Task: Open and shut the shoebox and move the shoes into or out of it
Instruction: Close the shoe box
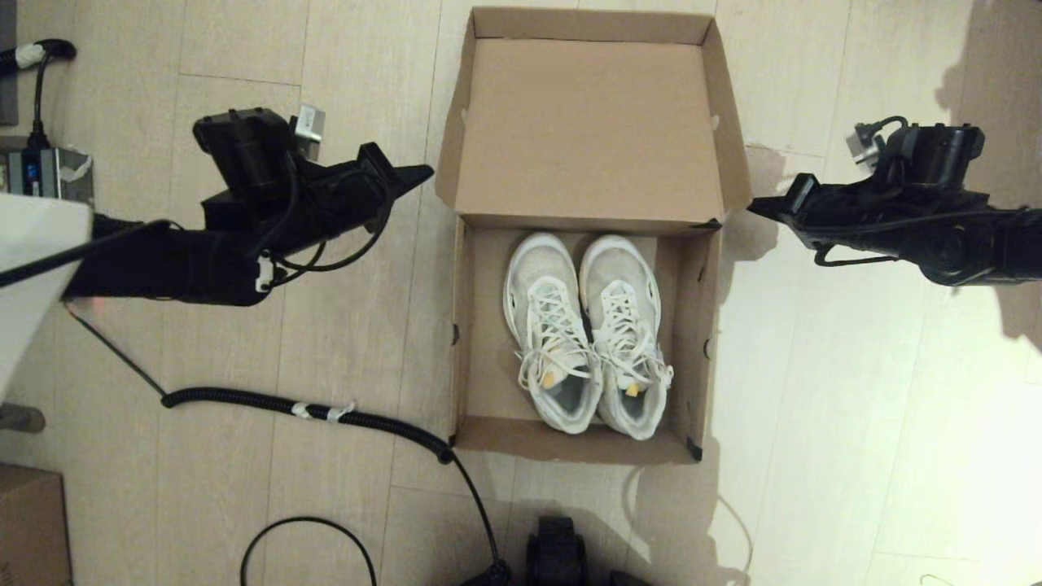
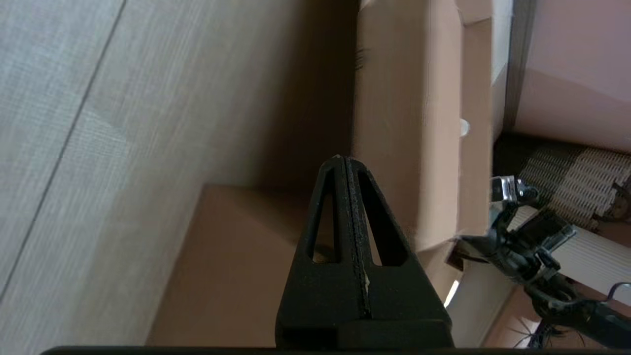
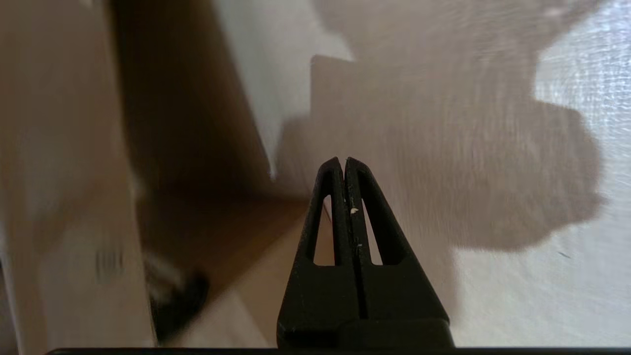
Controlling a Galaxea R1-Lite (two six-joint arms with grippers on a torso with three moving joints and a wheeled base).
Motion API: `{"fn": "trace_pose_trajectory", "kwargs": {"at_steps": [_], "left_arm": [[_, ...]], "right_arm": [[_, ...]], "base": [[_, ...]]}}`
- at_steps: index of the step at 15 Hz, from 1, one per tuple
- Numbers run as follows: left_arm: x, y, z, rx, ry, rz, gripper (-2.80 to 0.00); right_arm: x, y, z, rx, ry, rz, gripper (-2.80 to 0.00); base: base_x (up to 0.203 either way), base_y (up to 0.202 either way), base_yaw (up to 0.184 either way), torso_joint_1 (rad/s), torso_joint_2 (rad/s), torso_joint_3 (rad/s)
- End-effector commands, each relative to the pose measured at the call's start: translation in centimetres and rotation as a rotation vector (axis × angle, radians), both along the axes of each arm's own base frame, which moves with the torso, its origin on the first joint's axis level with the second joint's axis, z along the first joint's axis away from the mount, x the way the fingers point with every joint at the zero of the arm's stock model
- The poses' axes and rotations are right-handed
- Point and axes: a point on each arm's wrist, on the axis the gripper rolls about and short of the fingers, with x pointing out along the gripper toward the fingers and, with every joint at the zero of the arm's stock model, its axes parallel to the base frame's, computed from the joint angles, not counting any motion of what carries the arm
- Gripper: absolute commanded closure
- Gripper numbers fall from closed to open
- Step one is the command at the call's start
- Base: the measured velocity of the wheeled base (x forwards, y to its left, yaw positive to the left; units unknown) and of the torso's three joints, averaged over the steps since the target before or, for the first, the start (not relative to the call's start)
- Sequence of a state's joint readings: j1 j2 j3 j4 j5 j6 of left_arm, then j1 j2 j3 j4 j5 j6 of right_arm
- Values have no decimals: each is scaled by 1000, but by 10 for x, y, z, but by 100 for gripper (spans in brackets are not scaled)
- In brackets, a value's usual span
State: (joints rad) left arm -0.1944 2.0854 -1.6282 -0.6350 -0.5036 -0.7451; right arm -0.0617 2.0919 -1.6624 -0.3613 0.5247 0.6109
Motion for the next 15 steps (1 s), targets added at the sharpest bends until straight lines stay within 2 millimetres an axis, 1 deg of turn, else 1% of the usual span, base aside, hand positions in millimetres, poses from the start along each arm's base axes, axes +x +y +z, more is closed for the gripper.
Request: {"fn": "trace_pose_trajectory", "kwargs": {"at_steps": [1, 5, 8, 10, 12, 15], "left_arm": [[16, -7, -20, -2, 18, -12, 0], [22, -8, -24, -5, 16, -15, 0], [27, -9, -15, -60, 16, -23, 0], [28, -8, -6, -119, 23, -33, 0], [30, -9, -7, -129, 30, -35, 0], [36, -12, -16, -163, 73, -50, 0]], "right_arm": [[15, 0, -10, 96, 49, -2, 0], [21, 9, -4, 149, 46, 44, 0], [23, 11, 15, 305, 63, 85, 0], [24, 12, 23, 342, 66, 142, 0], [24, 17, 23, 384, 102, 199, 0], [27, 26, 18, 426, 129, 274, 0]], "base": [[0, 0, 0, 0, 0, 0], [0, 0, 0, 0, 0, 0], [0, 0, 0, 0, 0, 0], [0, 0, 0, 0, 0, 0], [0, 0, 0, 0, 0, 0], [0, 0, 0, 0, 0, 0]]}}
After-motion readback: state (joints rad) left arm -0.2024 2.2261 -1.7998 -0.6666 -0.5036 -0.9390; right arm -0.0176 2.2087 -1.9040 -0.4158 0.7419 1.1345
